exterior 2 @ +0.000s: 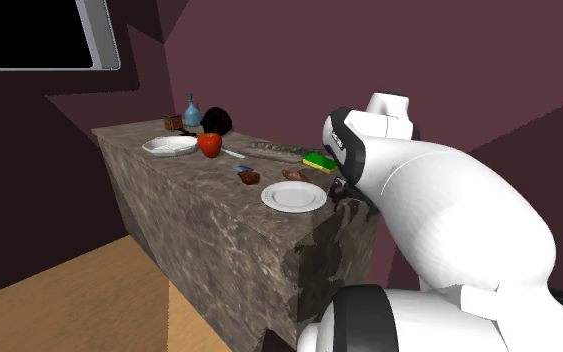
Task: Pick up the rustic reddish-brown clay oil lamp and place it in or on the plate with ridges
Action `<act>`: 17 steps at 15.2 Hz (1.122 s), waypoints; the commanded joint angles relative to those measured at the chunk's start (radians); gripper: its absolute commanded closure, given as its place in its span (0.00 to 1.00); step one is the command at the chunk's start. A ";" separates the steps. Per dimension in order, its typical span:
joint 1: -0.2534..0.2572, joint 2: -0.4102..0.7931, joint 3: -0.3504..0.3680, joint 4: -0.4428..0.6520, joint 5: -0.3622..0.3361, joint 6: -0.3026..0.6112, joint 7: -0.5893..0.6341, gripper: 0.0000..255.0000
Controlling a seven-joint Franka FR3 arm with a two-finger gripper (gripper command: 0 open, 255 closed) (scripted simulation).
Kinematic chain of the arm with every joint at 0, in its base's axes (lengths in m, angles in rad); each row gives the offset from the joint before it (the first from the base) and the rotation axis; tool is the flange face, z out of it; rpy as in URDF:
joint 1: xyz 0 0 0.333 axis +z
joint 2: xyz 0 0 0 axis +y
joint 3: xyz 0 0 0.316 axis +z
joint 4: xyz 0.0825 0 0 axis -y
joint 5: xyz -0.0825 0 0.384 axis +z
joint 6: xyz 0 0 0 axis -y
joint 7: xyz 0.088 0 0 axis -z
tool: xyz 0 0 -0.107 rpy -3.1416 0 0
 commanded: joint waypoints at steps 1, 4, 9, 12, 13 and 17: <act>0.000 0.000 0.000 0.000 0.000 0.000 0.000 0.00; 0.030 0.075 0.057 0.071 0.022 -0.003 0.043 0.00; 0.070 0.211 0.148 0.207 0.044 -0.016 0.113 0.00; 0.090 0.299 0.201 0.300 0.047 -0.030 0.156 0.00; 0.095 0.329 0.218 0.333 0.046 -0.036 0.171 0.00; 0.118 0.457 0.288 0.476 0.032 -0.065 0.233 0.00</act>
